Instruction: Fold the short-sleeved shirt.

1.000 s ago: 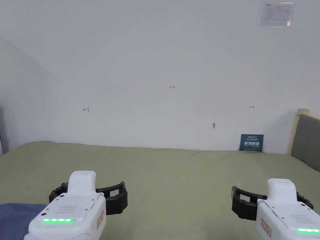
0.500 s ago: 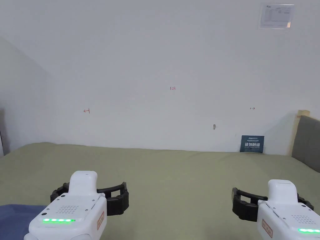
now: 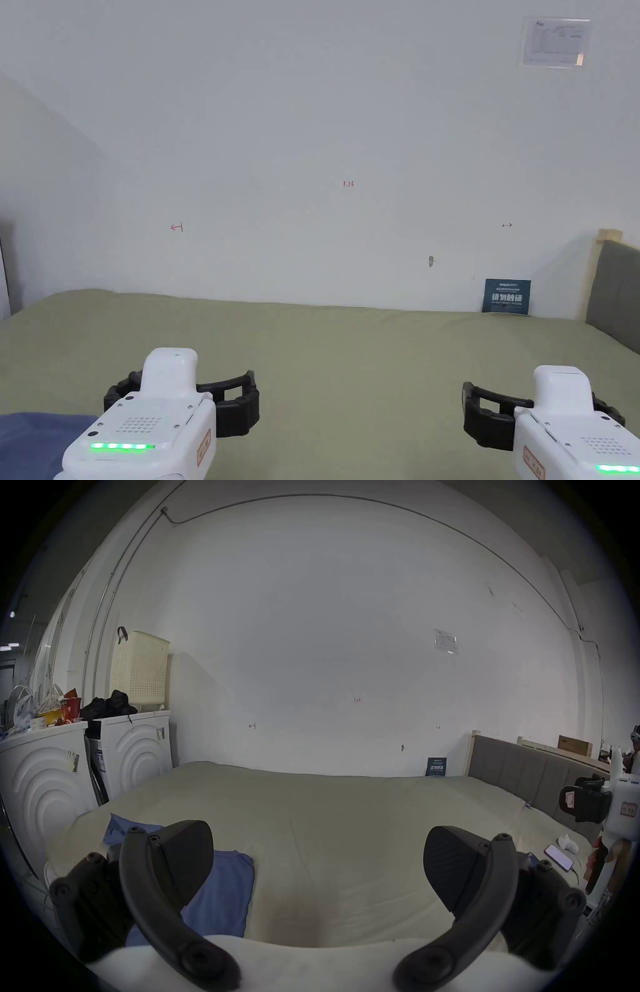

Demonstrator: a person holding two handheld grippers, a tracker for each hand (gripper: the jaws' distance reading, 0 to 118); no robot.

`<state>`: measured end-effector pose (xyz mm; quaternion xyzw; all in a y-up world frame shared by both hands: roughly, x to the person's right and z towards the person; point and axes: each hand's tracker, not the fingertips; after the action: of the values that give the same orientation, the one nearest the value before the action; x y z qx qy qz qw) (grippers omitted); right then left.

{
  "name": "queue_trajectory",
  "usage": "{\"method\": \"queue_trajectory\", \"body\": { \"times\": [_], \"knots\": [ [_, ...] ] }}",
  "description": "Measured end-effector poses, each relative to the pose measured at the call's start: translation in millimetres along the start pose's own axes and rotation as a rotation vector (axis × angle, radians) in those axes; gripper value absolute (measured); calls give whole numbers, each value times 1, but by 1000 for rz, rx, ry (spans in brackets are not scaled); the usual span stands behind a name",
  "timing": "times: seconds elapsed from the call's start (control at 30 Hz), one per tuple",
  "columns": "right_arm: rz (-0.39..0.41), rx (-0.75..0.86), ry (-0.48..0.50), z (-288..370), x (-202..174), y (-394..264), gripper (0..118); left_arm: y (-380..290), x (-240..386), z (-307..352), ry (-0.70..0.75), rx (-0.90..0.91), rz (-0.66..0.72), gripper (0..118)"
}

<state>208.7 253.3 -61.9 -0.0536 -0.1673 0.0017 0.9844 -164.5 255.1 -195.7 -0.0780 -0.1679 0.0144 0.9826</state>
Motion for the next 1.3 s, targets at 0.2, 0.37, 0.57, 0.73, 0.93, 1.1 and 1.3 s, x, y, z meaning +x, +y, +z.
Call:
{"method": "queue_trajectory", "body": {
  "times": [0.2,0.37,0.57,0.73,0.93,1.1,1.3],
  "knots": [
    [-10,23,-8,2,1,1,118,4,-6,3,-22,13,34,118],
    [-5,18,-16,1,1,2,118,3,-2,1,-13,-4,1,118],
    [14,2,-16,0,-1,1,118,0,6,1,-26,23,-39,118],
    [18,7,-7,0,-1,2,118,1,5,0,-37,23,-18,118],
    [16,24,-9,-1,-1,3,118,-1,4,0,-28,31,-18,118],
    [17,18,-9,-1,-3,3,118,0,5,0,-21,37,-19,118],
    [0,9,-28,-2,0,-2,118,4,4,3,-21,70,9,118]
  ]
}}
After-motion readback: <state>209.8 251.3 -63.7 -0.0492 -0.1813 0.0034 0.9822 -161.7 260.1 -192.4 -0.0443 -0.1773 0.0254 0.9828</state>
